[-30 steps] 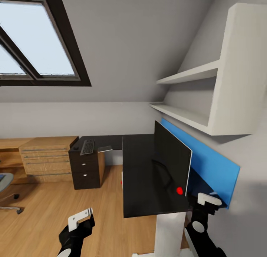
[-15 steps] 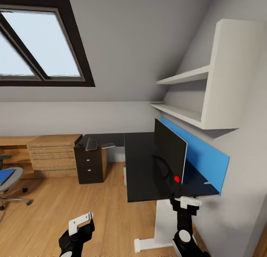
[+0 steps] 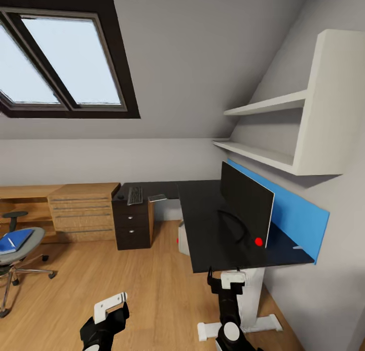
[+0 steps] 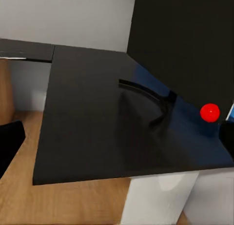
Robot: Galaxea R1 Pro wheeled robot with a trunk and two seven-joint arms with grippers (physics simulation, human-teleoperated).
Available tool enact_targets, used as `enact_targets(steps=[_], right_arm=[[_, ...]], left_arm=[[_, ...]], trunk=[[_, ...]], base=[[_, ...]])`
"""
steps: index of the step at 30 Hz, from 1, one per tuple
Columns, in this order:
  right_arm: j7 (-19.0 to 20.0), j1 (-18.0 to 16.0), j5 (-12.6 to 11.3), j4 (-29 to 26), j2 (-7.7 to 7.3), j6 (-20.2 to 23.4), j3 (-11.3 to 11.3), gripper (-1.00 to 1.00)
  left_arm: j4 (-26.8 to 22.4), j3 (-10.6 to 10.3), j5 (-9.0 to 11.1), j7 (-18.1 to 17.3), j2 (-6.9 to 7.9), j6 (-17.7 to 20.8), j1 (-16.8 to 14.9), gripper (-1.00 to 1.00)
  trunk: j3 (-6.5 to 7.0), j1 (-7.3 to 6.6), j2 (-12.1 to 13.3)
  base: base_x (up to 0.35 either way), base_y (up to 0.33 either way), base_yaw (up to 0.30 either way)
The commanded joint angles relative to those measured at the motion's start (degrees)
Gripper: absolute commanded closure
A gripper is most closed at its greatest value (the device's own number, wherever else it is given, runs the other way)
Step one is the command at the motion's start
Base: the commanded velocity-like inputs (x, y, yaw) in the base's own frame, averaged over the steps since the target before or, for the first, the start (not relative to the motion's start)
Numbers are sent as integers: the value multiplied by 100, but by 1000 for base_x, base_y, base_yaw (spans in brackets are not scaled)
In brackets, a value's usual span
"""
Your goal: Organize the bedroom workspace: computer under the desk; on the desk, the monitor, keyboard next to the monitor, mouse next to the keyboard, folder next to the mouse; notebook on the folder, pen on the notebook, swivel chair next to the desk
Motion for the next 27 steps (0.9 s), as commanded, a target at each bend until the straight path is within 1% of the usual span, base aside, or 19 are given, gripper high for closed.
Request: enact_targets(steps=[1,4,5,8,9,11,17,21,27], right_arm=[[-34,-3,51,8,14,11,13,-100],[8,-3,55,12,53,-75,29,-100],[6,-3,50,17,84,-406,34,-100],[8,-3,52,119,154,-478,53,-100],[8,-3,56,199,215,-488,68,-100],[6,-3,61,270,260,-497,77,-100],[5,-3,59,369,308,-549,85,-100],[5,-3,57,541,354,-706,92,-100],[5,-3,57,774,357,-778,87,-100]], left_arm=[[-6,-5,36,37,2,13,1,-100],[-6,-5,32,53,0,5,1,-100],[-2,0,27,65,-6,6,1,-100],[-1,1,26,63,-10,2,1,-100],[-1,2,26,61,-10,1,1,-100],[-3,3,26,61,-8,1,1,-100],[-6,-37,13,46,-22,-12,1,-100],[-5,-83,9,35,-29,-16,1,-100],[60,-67,22,29,-25,-20,1,-100]], trunk=[[1,2,-2],[1,2,-2],[1,2,-2],[1,2,-2],[1,2,-2],[1,2,-2],[1,2,-2],[-3,2,-2],[-15,2,-2]], base=[[-1,303,0],[0,237,0],[0,22,0],[0,9,2],[0,3,80],[0,2,163],[0,1,243],[0,0,272],[0,0,276]])
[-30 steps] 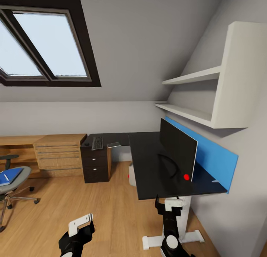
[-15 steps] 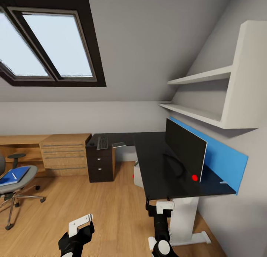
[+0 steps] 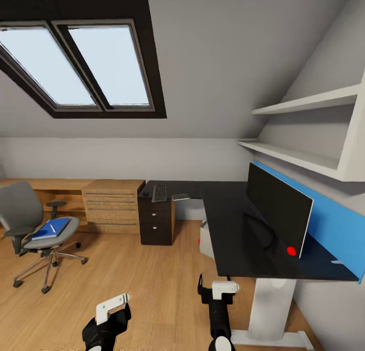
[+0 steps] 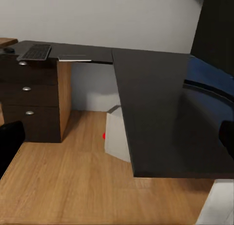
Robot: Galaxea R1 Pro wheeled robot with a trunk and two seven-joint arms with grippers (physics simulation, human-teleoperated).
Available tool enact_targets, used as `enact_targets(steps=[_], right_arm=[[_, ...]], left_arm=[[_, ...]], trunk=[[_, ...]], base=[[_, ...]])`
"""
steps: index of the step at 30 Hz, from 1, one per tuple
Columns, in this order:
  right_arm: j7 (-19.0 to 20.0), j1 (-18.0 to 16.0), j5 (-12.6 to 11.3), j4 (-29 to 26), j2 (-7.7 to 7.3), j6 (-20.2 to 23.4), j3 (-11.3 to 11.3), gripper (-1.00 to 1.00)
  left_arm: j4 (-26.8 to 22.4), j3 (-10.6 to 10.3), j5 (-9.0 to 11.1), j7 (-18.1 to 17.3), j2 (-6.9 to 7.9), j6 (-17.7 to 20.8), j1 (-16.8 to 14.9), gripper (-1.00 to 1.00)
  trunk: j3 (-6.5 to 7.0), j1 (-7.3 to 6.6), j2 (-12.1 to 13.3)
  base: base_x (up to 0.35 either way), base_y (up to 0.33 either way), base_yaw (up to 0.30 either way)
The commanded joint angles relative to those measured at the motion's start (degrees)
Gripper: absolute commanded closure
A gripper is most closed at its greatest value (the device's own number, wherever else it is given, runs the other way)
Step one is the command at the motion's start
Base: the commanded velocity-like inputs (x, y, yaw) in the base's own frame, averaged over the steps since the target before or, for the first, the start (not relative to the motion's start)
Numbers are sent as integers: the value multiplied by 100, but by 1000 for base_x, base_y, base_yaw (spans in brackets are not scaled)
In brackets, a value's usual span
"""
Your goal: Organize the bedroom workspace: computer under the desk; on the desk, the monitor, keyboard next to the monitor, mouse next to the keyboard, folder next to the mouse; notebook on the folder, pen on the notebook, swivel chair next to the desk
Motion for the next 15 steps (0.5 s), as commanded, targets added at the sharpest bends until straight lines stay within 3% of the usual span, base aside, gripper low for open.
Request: enact_targets(steps=[1,6,9,11,15], right_arm=[[-56,-3,56,20,0,12,10,-100],[-49,-3,49,96,0,3,6,-100],[-50,-3,48,213,0,2,6,-100],[-48,-3,48,386,0,2,5,-100],[-35,-3,48,944,0,-104,7,-100]], left_arm=[[18,-2,34,32,0,15,1,-100],[655,-19,35,28,-14,-36,1,-100],[1145,-20,33,28,-12,-260,1,-100],[1760,-28,23,24,-15,-775,1,-100],[2544,-36,21,16,-13,-1528,1,-100]], trunk=[[-2,1,-1],[-14,1,-1],[-22,1,-1],[-28,1,-1],[-39,1,-1]], base=[[0,0,277],[0,0,276],[0,0,275],[0,4,274],[43,104,274]])
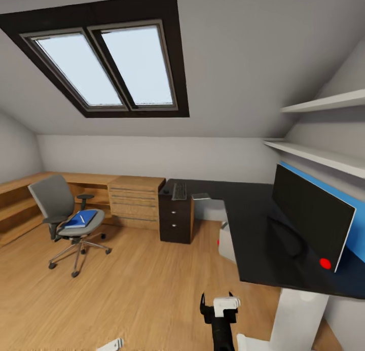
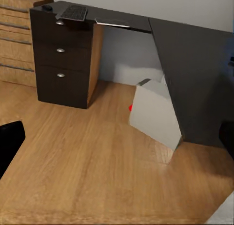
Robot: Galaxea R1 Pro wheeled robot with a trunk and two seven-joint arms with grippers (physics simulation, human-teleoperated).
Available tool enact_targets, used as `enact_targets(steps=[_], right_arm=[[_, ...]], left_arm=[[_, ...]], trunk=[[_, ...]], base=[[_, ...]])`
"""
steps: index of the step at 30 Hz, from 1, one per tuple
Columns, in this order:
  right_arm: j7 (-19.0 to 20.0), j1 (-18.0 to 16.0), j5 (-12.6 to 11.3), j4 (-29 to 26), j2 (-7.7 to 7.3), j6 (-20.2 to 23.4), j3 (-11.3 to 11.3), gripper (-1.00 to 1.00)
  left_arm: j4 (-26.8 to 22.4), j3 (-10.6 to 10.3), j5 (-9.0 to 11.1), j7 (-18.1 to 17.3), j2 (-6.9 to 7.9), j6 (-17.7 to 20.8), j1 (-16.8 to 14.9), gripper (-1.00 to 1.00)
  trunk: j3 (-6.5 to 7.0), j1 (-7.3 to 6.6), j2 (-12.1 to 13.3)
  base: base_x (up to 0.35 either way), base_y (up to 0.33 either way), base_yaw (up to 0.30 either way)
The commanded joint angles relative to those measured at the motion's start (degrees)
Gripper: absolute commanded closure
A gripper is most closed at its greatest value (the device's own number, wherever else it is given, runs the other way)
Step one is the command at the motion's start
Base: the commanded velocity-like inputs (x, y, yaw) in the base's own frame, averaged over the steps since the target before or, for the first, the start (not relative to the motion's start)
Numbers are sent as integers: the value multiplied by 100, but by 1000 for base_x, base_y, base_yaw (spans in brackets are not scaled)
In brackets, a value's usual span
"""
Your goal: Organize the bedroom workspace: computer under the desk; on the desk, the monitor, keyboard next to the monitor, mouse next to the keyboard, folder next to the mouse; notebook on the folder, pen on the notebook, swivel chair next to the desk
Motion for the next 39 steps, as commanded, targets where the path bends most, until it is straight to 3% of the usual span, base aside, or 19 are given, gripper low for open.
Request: enact_targets(steps=[1,3,6,11,14,32,39], right_arm=[[-56,-4,61,277,2,-135,17,-100],[-54,-4,61,728,2,-522,21,-100],[-52,-4,61,1119,2,-842,4,-100],[93,-4,61,1723,2,-1053,-27,-100],[205,-4,61,2150,2,-1343,-45,-100],[351,-4,24,2219,2,-1423,-98,-100],[351,-4,-323,2214,2,-1423,-115,-100]], left_arm=[[253,-13,11,28,6,-100,1,-100],[749,-14,9,1,8,-249,1,-100],[1117,-14,10,-169,9,-417,1,-100],[1259,-28,10,-326,5,-1008,1,-100],[1599,-46,5,-359,8,-1257,1,-100],[1702,-41,2,-363,21,-1299,1,-100],[1703,-145,-31,-357,2,-1302,1,-100]], trunk=[[-2,5,-6],[-8,5,-6],[-14,5,-6],[-16,5,-6],[-17,5,-6],[-36,5,-6],[-86,5,-6]], base=[[113,211,268],[145,239,232],[186,243,143],[259,194,27],[302,128,4],[274,201,-18],[78,95,-139]])
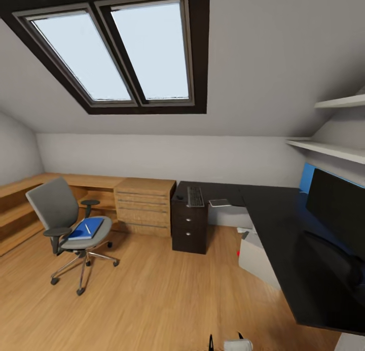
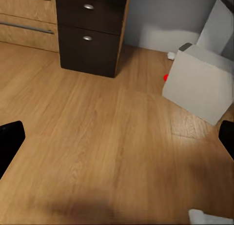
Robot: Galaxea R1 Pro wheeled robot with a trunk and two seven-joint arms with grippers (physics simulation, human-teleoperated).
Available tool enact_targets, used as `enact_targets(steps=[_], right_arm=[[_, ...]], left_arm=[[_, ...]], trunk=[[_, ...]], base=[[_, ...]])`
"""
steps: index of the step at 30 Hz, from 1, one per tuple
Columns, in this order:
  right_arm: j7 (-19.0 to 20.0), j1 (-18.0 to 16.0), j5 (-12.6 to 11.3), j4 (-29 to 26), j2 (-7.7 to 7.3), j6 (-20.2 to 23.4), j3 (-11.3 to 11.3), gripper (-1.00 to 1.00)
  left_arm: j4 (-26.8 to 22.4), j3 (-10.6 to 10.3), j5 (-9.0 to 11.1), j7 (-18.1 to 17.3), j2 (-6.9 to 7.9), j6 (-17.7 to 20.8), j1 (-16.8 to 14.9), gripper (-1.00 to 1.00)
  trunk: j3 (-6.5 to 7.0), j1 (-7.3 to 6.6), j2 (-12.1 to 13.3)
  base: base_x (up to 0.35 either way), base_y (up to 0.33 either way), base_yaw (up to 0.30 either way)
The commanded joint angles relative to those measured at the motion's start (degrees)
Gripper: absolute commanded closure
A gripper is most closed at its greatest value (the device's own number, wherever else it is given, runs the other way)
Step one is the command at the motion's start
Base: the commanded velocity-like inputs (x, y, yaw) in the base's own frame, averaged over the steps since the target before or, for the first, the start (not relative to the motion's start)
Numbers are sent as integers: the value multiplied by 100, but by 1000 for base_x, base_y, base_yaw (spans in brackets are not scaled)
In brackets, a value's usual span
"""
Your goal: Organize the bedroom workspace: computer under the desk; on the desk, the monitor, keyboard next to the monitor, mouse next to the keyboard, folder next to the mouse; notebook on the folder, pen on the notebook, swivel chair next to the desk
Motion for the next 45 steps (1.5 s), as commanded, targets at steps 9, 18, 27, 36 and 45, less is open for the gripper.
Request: enact_targets(steps=[9,18,27,36,45], right_arm=[[-53,-3,-135,10,1,1,26,-100],[-44,-3,-146,12,1,1,23,-100],[-35,-3,-153,12,1,10,10,-100],[157,-3,-559,12,1,16,-2,-100],[575,-3,-823,12,1,70,-20,-100]], left_arm=[[-6,-90,49,24,3,-37,1,-100],[-6,-101,50,24,2,-38,1,-100],[3,-102,57,25,7,-38,1,-100],[7,-102,57,25,10,-38,1,-100],[113,-95,50,24,11,-39,1,-100]], trunk=[[-70,2,-3],[-140,2,-3],[-220,2,-3],[-302,2,-3],[-385,2,-3]], base=[[13,8,-150],[197,0,-139],[19,0,-51],[0,0,-1],[202,35,0]])
